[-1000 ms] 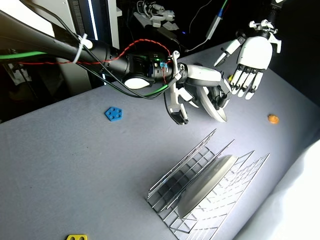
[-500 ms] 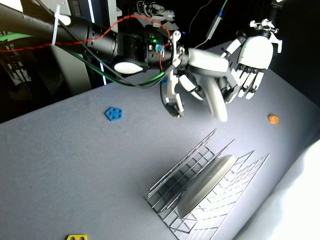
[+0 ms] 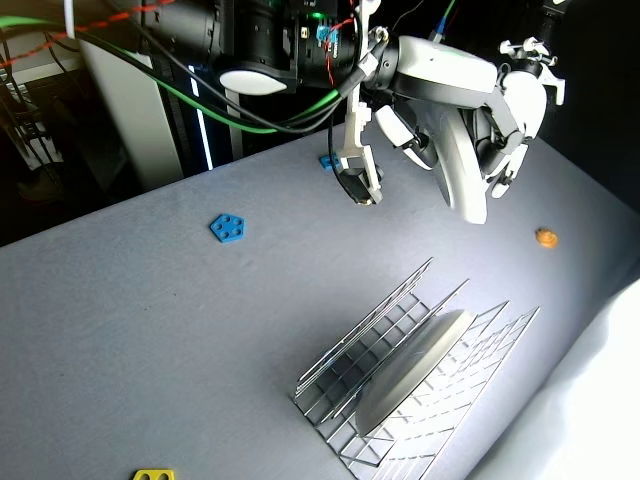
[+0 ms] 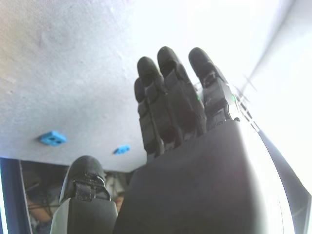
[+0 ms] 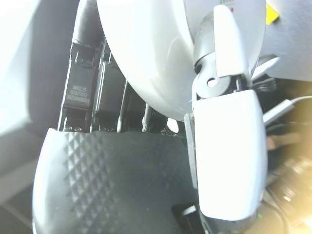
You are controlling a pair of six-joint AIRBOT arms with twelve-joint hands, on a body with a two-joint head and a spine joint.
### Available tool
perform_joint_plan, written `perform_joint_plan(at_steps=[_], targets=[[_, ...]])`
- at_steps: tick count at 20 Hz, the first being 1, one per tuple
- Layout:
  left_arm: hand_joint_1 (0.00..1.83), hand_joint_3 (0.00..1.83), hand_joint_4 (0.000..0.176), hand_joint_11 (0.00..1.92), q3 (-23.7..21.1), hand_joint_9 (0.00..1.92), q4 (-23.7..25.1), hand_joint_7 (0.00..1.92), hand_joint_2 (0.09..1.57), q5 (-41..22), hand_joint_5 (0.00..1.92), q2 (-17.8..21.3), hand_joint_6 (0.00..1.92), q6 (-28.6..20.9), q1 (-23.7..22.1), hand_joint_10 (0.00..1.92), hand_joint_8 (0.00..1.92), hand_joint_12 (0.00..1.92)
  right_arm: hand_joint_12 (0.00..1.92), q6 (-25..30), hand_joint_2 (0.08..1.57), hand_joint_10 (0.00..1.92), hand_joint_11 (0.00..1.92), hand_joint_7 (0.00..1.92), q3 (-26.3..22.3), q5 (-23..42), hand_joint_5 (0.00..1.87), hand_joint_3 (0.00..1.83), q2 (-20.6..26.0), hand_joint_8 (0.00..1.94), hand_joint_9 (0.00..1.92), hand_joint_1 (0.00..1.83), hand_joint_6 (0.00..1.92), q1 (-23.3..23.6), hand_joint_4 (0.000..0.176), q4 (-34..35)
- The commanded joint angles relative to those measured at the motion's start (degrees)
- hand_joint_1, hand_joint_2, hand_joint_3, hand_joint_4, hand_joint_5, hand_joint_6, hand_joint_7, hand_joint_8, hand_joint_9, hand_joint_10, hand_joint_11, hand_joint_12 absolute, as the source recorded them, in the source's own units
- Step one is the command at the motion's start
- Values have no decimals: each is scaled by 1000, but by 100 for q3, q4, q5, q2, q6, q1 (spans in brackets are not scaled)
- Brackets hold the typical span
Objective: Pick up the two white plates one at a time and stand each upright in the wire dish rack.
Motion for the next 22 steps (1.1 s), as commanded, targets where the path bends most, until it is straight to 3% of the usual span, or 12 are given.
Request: perform_joint_plan(at_steps=[1,3,6,7,11,13,16,22], targets=[[0,1,0,0,-9,520,-245,641,1149,-11,503,67,0,2,-77,2,0,643,1174,-275,1137,0,624,951,-31,541,936,1,48,980,1133,1203,1115,199,21,134],[0,0,0,0,-29,520,-245,642,1144,-11,506,71,3,2,-77,2,2,641,1172,-908,1132,3,629,954,-31,487,957,0,109,972,1136,1207,1085,411,19,1151],[0,0,0,0,-72,529,-245,654,1147,-11,522,88,6,2,-85,4,5,658,1161,-1634,1118,10,670,991,-31,474,979,0,139,919,1154,1213,1045,629,23,2023],[0,1,0,0,-85,522,-245,654,1149,-11,521,88,4,2,-102,1,3,639,1161,-2102,1117,11,674,992,-30,475,978,0,145,919,1156,1212,1043,777,25,2700],[0,0,0,0,-130,548,-200,682,1145,-11,529,105,3,2,-106,5,4,661,1158,-2850,1134,2,643,949,-31,565,951,1,153,990,1135,1203,1084,1044,26,3780],[0,0,0,0,-134,547,-177,678,1148,-11,525,102,1,2,-106,3,2,660,1141,-3121,1120,8,650,995,-31,676,969,0,153,912,1152,1212,1062,1092,23,4146],[0,1,0,0,-132,543,-154,677,1150,-11,522,96,0,2,-104,1,1,628,1154,-3458,1134,4,633,954,-31,879,947,2,155,979,1141,1203,1097,1118,24,4608],[0,0,0,0,-125,536,-133,671,1150,-12,527,99,5,0,-87,3,4,604,1126,-3746,1126,6,645,970,-31,1232,970,0,176,943,1144,1209,1070,1121,17,4809]])
